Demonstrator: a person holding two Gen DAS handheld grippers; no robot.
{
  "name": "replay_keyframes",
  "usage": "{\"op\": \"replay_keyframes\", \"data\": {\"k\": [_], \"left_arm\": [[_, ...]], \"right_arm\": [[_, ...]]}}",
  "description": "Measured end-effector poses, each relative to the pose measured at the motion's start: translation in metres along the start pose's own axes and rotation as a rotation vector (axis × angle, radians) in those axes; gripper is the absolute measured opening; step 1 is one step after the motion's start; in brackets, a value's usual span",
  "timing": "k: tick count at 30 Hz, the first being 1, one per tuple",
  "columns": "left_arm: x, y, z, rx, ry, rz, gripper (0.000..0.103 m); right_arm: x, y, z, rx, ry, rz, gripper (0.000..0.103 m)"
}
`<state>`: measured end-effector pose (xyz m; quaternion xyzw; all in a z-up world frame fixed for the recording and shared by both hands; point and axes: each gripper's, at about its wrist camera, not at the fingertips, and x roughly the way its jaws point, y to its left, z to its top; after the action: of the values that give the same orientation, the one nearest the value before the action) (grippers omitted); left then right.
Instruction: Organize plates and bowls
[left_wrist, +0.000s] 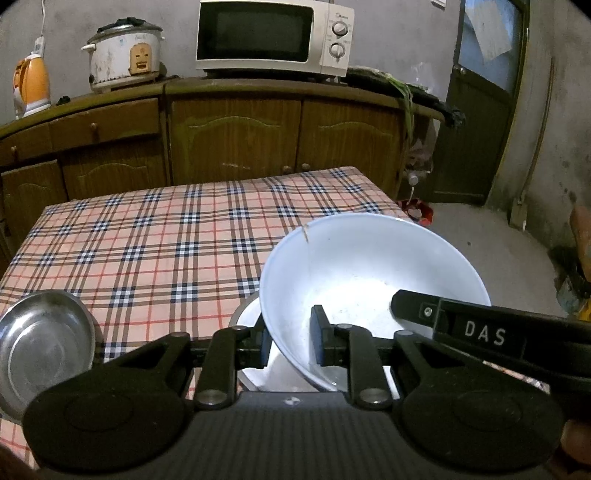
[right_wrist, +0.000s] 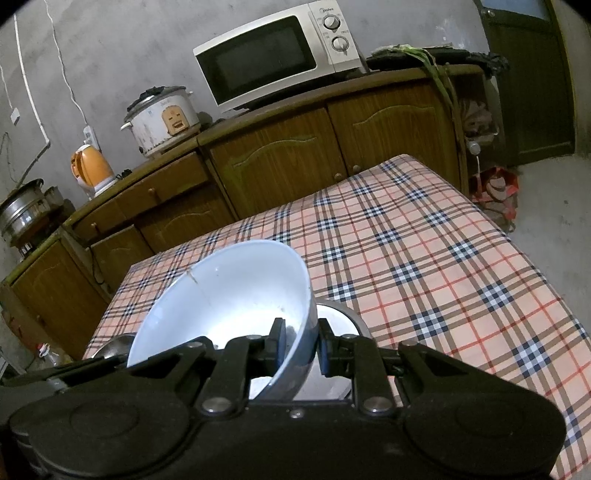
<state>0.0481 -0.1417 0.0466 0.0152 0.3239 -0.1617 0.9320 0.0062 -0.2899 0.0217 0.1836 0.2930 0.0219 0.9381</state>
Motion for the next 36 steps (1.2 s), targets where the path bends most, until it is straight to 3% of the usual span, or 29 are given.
{"op": "replay_keyframes", "data": {"k": [36], "left_arm": [[0.027,0.002,-0.012,0.032,0.059,0.012,0.022]], "right_arm": [[0.034,-0.017,-0.017,0.036,0.058,0.023,0.024]]}}
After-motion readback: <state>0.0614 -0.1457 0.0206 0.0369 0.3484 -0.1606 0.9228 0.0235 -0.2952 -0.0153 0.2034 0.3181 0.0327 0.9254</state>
